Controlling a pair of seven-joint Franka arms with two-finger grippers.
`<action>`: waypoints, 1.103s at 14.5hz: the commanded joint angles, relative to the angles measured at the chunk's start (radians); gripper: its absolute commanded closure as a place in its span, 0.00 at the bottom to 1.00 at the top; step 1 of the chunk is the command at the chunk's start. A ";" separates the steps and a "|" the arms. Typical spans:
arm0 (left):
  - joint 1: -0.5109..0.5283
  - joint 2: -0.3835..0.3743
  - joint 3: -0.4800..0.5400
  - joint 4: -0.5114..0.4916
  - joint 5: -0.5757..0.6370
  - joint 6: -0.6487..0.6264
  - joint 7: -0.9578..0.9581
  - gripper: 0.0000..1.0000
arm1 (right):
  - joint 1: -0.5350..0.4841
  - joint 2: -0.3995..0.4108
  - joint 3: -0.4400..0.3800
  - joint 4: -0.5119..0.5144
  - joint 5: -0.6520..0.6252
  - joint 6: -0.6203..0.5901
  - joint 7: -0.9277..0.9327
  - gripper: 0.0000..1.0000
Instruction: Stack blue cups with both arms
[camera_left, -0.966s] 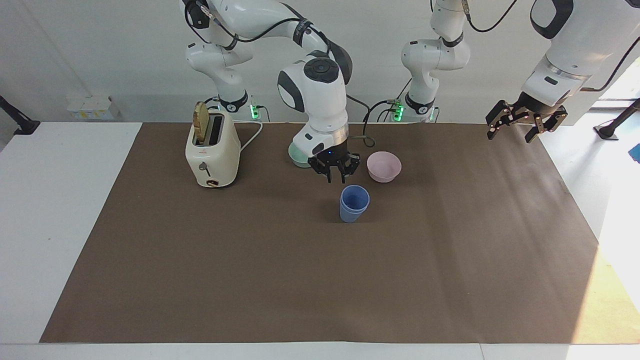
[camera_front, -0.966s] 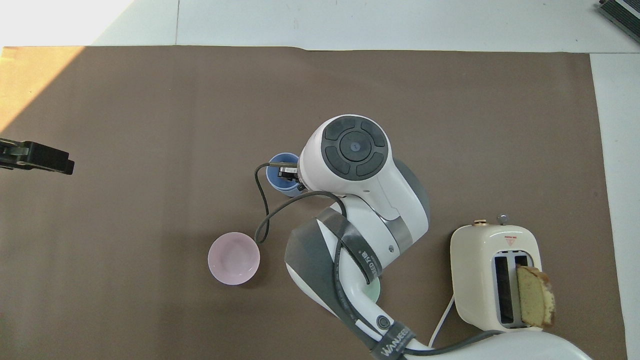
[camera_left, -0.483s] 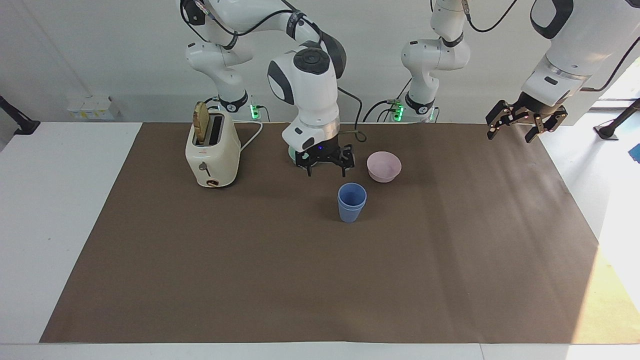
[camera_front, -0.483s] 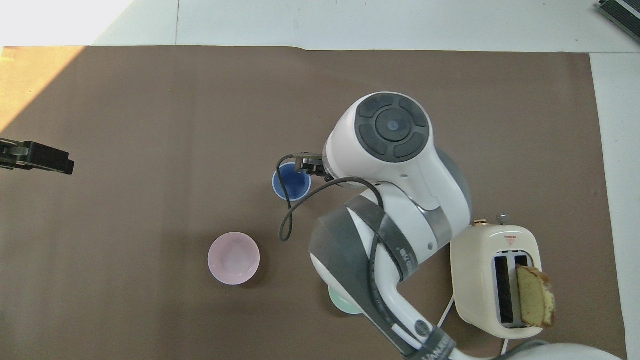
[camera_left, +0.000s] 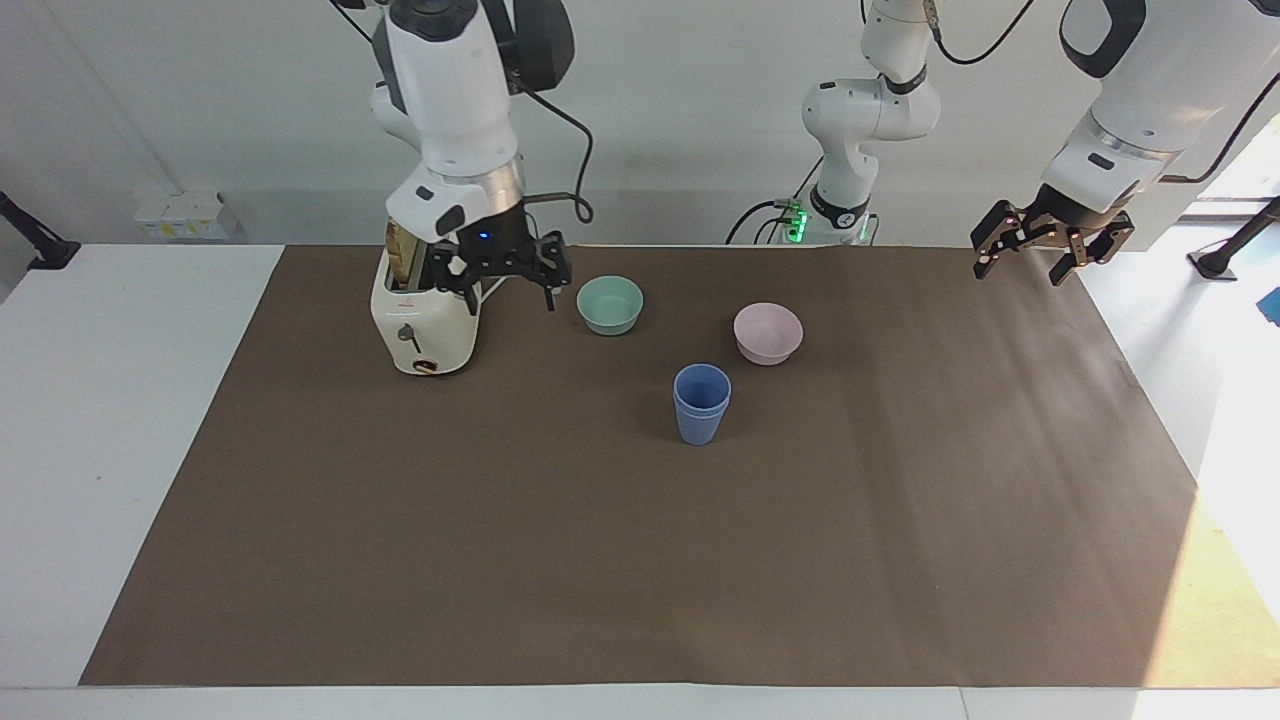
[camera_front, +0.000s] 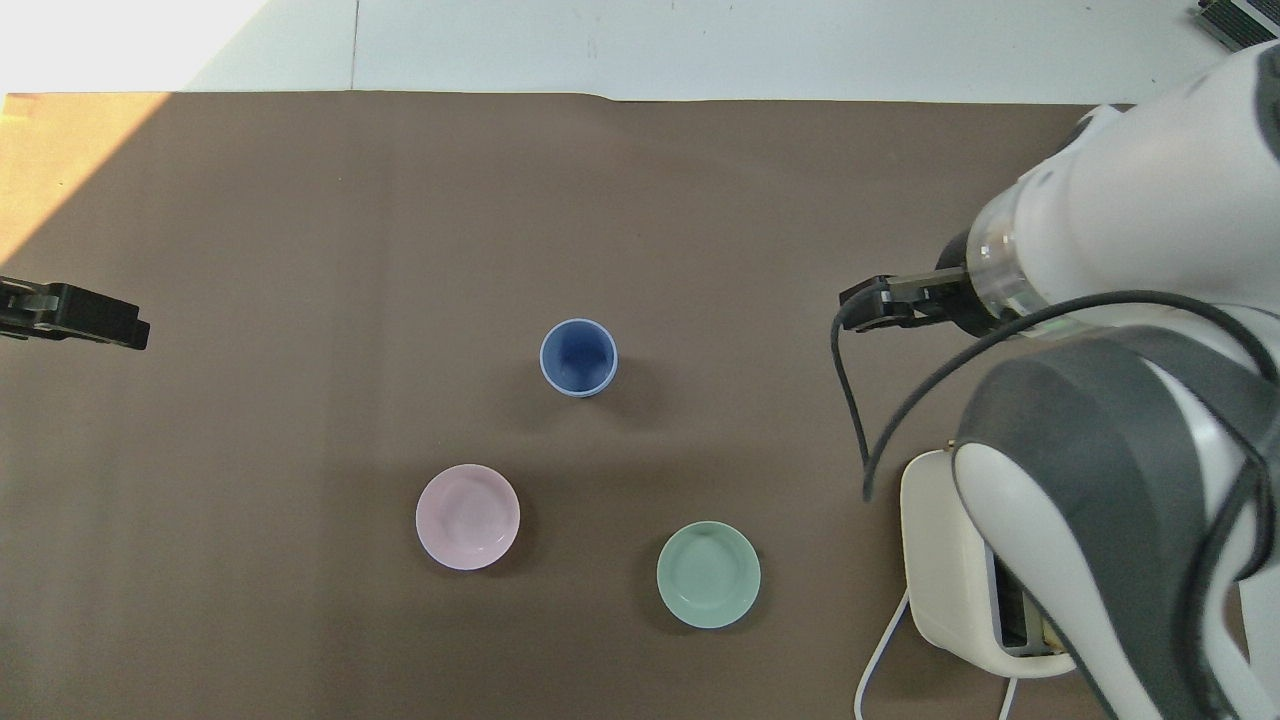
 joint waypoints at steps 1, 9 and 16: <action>0.006 0.004 -0.008 0.018 0.014 -0.015 -0.002 0.00 | -0.040 -0.068 0.000 -0.015 -0.038 -0.062 -0.108 0.00; 0.011 0.005 -0.006 0.018 0.015 -0.011 0.005 0.00 | -0.115 -0.107 -0.036 -0.089 0.036 -0.016 -0.221 0.00; 0.011 0.004 -0.006 0.018 0.015 -0.011 0.007 0.00 | -0.124 -0.108 -0.036 -0.095 0.036 -0.019 -0.217 0.00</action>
